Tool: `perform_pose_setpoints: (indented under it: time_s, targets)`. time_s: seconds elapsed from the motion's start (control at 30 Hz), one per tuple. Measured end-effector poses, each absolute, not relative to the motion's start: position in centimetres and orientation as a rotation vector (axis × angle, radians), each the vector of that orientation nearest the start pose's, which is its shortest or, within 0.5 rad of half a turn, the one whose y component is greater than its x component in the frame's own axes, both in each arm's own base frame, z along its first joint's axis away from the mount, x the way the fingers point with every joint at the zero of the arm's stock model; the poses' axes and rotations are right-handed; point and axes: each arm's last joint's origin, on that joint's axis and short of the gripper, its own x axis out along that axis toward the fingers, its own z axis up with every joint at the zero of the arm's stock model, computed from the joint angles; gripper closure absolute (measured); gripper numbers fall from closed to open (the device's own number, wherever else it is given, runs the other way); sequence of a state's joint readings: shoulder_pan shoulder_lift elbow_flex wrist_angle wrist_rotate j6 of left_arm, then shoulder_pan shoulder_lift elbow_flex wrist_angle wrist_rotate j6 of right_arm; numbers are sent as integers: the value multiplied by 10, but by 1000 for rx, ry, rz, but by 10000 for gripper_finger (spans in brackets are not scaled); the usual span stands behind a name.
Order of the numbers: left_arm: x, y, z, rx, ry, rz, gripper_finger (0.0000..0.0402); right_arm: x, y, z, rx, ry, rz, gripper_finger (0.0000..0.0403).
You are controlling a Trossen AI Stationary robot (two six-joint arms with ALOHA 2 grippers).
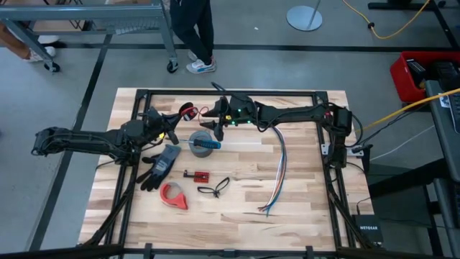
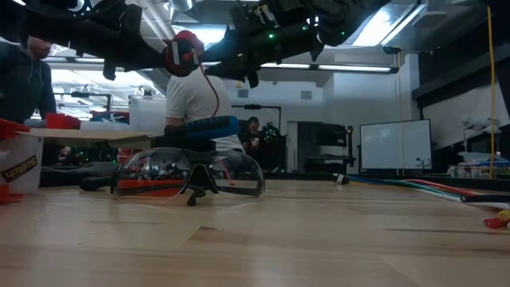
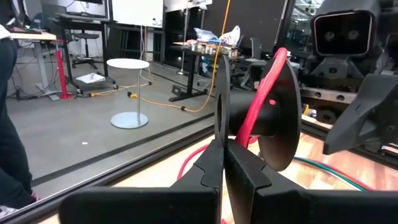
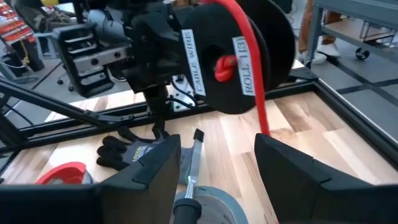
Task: Coil cords
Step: Uncoil the red wire from the black spool
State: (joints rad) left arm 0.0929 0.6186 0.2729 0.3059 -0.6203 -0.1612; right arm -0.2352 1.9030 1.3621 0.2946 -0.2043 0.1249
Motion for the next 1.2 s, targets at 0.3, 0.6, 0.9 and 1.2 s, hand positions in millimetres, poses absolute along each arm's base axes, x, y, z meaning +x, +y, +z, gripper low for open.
perform_pose_setpoints:
  time_s: [0.3,0.6,0.9,1.2]
  targets:
    - [145,30,226,-166,-25,696,401,430,-98,256,161,226,-85,194]
    - [146,29,227,-173,-33,667,401,430,-99,257,134,220,-107,194]
    - [146,29,230,-181,-59,631,401,430,-99,257,134,220,-107,197]
    - [146,28,230,-182,-61,620,401,430,-99,257,134,220,-107,289]
